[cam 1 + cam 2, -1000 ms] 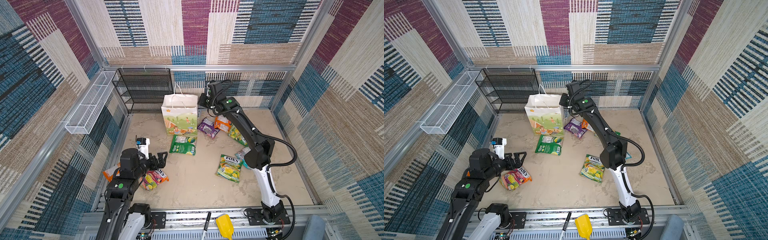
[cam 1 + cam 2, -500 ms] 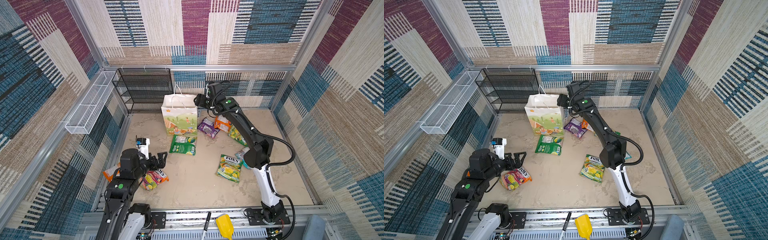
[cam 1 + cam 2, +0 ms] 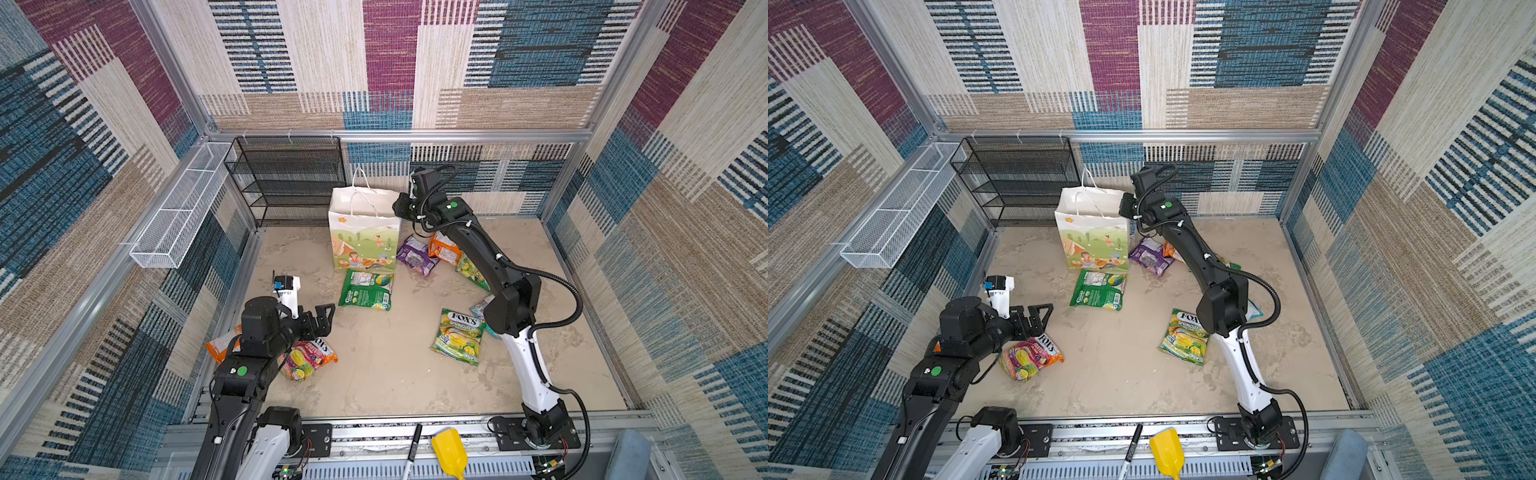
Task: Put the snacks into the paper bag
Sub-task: 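Drag the paper bag with the right gripper toward the table center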
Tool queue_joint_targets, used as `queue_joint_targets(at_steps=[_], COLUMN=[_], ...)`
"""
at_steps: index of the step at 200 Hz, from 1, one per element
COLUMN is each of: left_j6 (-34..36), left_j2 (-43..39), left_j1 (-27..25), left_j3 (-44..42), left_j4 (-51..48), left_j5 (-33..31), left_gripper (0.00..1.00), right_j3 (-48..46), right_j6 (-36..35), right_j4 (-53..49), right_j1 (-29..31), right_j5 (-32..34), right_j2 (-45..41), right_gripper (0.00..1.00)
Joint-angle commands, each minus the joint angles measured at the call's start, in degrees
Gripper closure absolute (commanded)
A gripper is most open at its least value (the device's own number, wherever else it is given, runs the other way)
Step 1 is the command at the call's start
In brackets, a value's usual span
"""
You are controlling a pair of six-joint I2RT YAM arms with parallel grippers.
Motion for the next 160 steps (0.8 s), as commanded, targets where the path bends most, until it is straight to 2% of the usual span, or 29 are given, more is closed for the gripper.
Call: queue_joint_targets(at_steps=[1, 42, 93, 129, 160], left_j6=[1.10, 1.10, 1.09, 1.19, 1.28], left_j2=[-0.34, -0.96, -1.34, -1.62, -1.80], left_j1=[-0.13, -0.48, -0.75, -1.01, -1.10], left_j3=[-0.18, -0.39, -0.24, -0.19, -0.23], left_j4=[1.92, 1.82, 1.44, 1.14, 1.12], left_j5=[-0.09, -0.56, -1.08, -1.75, -2.06], left_gripper=[0.01, 0.01, 0.01, 0.01, 0.01], right_j3=[-0.06, -1.60, -1.57, -1.49, -4.33], right_j6=[-0.81, -1.24, -2.31, -2.53, -6.57], right_j4=[-0.66, -1.95, 2.02, 2.79, -1.19], right_j1=[-0.29, -1.34, -1.41, -2.58, -3.08], right_j5=[1.62, -0.53, -4.56, -3.74, -2.32], right_j2=[-0.95, -2.96, -7.72, -13.08, -18.73], right_gripper=[0.78, 1.00, 1.00, 1.00, 1.00])
